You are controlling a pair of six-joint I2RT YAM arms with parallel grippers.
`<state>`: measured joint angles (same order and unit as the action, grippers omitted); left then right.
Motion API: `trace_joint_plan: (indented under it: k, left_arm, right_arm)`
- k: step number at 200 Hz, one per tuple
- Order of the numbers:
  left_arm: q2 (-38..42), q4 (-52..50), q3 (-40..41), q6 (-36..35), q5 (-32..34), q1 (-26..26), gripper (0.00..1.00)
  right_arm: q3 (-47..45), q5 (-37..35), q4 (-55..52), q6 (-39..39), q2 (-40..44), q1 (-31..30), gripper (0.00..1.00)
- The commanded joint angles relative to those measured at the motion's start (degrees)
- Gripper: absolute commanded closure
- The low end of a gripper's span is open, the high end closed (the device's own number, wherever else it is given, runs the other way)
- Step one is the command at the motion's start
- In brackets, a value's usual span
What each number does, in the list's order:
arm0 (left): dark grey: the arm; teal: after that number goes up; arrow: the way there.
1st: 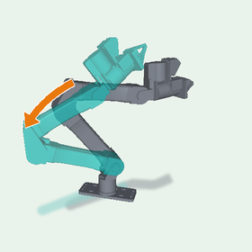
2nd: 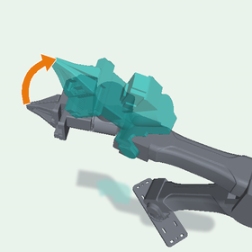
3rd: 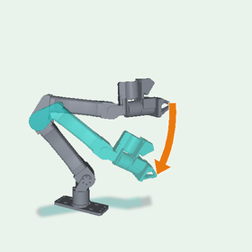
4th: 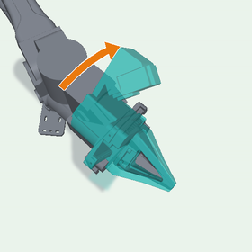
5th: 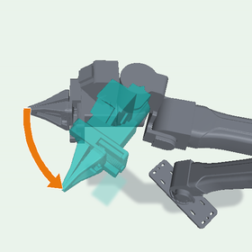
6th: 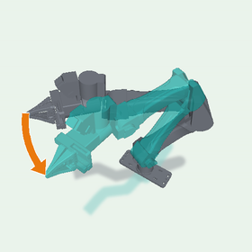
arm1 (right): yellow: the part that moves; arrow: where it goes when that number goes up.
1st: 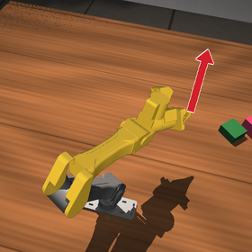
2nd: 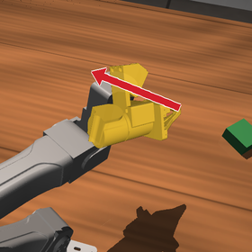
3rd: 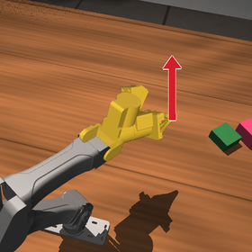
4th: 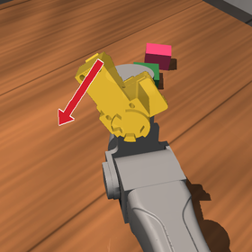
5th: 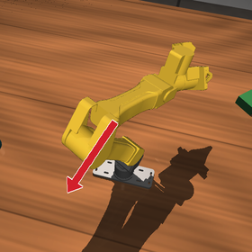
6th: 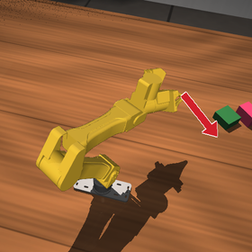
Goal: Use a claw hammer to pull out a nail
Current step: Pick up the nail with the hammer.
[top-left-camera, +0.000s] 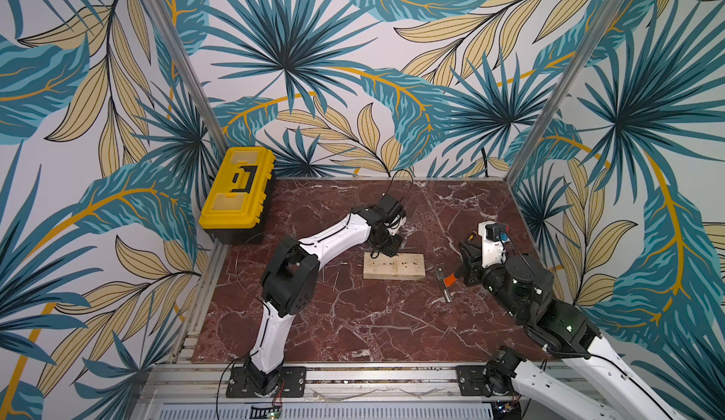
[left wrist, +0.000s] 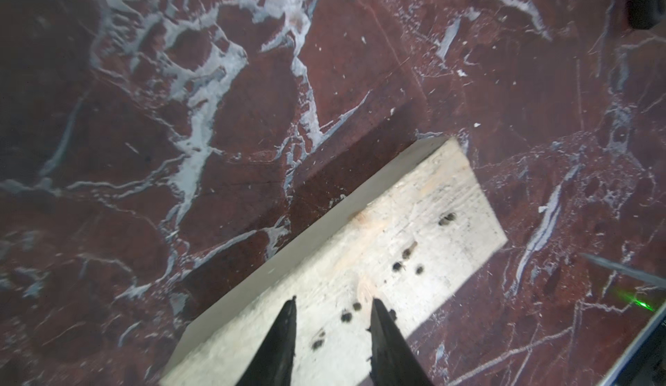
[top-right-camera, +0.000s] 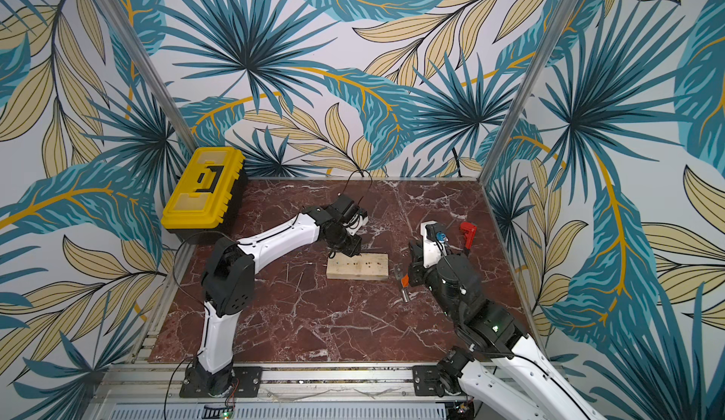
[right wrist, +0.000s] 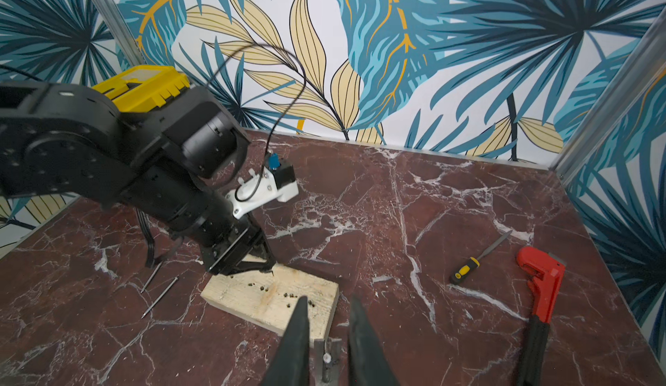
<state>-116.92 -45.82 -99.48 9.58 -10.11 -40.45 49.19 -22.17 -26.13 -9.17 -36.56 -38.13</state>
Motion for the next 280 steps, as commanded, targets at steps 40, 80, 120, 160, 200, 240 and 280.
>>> trace_joint_plan:
  k: [40, 80, 120, 160, 200, 240, 280]
  left_arm:
    - [24.1, 23.4, 25.7, -0.6, -0.1, -0.7, 0.57]
    - [36.8, 36.2, 41.7, -0.9, -2.3, -0.7, 0.55]
    - [47.5, 46.3, 55.2, -3.7, -7.7, -2.4, 0.55]
    - [53.0, 46.6, 61.1, -8.3, -8.0, -6.2, 0.53]
    - [54.0, 46.5, 63.3, -9.6, -8.0, -8.1, 0.51]
    - [53.7, 46.4, 64.8, -11.5, -7.2, -9.3, 0.51]
    - [52.6, 46.4, 65.1, -12.5, -7.3, -9.3, 0.5]
  right_arm:
    - [6.7, 6.8, -1.2, -8.8, -3.9, 0.2, 1.0]
    - [12.3, 10.6, -3.9, -12.7, -8.4, 0.3, 1.0]
    - [17.0, 15.2, -6.0, -16.2, -12.2, 1.0, 1.0]
    - [19.5, 21.1, -6.4, -19.9, -13.7, 2.3, 1.0]
    - [20.5, 24.0, -6.7, -22.1, -15.7, 3.2, 1.0]
    - [21.1, 27.3, -5.9, -24.1, -16.6, 3.5, 1.0]
    - [20.3, 27.8, -5.2, -25.1, -15.3, 3.7, 1.0]
